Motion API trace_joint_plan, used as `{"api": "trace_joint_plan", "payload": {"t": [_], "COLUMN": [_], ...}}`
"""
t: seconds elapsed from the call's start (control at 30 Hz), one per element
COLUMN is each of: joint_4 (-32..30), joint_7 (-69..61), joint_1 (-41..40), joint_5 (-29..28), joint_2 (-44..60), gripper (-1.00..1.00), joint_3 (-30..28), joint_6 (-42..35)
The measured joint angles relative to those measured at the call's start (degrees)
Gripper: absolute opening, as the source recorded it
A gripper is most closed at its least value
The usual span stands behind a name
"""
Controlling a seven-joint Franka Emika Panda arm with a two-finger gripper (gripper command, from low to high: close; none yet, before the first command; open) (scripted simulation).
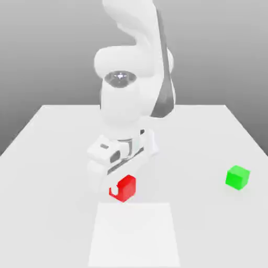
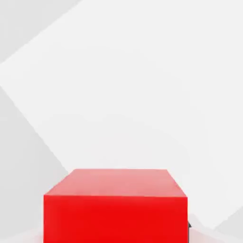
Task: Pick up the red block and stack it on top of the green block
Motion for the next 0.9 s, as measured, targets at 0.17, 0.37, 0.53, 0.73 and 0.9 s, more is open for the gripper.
{"api": "trace_joint_plan", "payload": {"t": [0.17,0.37,0.53,0.73,0.9], "joint_4": [0.7,3.6,6.0,8.9,10.3], "joint_7": [-6.8,-20.9,-32.5,-46.0,-49.9], "joint_1": [6.0,18.7,28.6,40.0,43.4], "joint_5": [1.3,3.9,5.8,7.7,6.7], "joint_2": [-1.9,-1.8,-1.6,-1.2,0.5], "gripper": [-1.0,-1.0,-1.0,-1.0,-1.0], "joint_3": [2.5,8.2,13.5,20.1,22.8], "joint_6": [-2.6,-5.4,-7.6,-10.2,-9.4]}}
